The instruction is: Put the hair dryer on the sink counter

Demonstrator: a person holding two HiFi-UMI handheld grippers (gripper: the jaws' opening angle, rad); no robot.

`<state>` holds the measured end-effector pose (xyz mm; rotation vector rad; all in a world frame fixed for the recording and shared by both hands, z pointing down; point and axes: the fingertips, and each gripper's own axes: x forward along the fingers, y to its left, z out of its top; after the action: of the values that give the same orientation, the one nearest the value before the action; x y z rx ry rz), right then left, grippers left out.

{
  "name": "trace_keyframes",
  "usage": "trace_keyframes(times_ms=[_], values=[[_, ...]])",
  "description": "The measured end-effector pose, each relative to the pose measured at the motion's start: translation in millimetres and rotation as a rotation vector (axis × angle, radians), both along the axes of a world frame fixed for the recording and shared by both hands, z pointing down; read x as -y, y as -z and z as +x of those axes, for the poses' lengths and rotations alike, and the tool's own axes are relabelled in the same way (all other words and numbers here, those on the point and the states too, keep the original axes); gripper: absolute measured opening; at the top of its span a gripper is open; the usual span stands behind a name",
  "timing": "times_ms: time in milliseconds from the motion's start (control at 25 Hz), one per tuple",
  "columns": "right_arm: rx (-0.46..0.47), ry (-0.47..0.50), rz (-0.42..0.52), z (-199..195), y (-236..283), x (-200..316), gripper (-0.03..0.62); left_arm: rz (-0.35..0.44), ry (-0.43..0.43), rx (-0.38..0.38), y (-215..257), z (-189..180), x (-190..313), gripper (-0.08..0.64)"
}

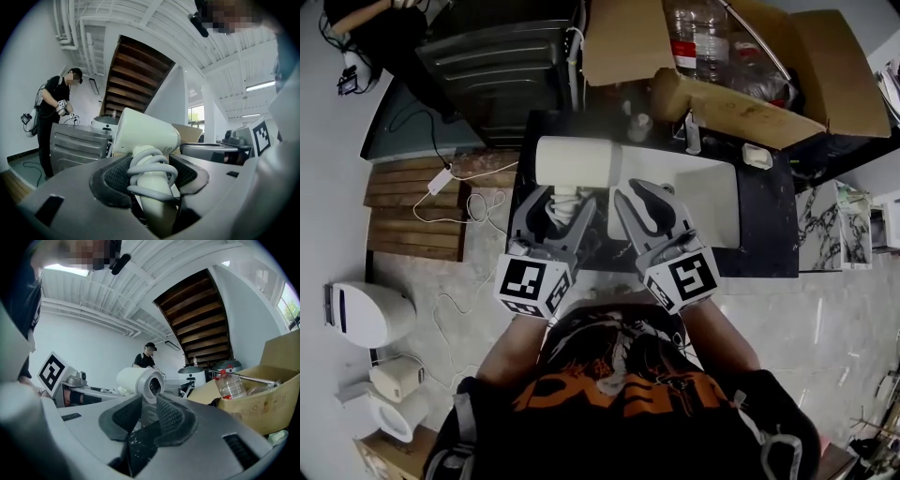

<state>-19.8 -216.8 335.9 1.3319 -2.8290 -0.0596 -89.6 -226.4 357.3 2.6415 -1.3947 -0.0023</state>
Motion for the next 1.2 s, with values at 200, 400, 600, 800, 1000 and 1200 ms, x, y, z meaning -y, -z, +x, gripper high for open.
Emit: trace_keyframes(times_ms=[200,400,600,800,1000,1200], values=[[-0.005,-0.018,-0.045,-3,-30,19,0.095,-0.086,0.004,0.018,-38,-8,21,0.262],[0.027,-0.051,-0.153,-9,-81,47,0.097,-0.204,0.017,0.005,-86,-15,42,0.262],[0.000,-0.078,-0.219,-17,-131,70,0.097,-0.324,0.041,0.010,-141,-23,63,0.262],[-0.078,-0.069,-0.293,-32,-182,80,0.097,-0.444,0.063,0.030,-193,-31,75,0.262],[-0.182,-0.059,-0.350,-44,-229,80,0.097,-0.554,0.084,0.029,-240,-36,84,0.262],[-0.197,-0.048,-0.366,-52,-238,77,0.097,-0.619,0.124,0.058,-273,-52,90,0.262]])
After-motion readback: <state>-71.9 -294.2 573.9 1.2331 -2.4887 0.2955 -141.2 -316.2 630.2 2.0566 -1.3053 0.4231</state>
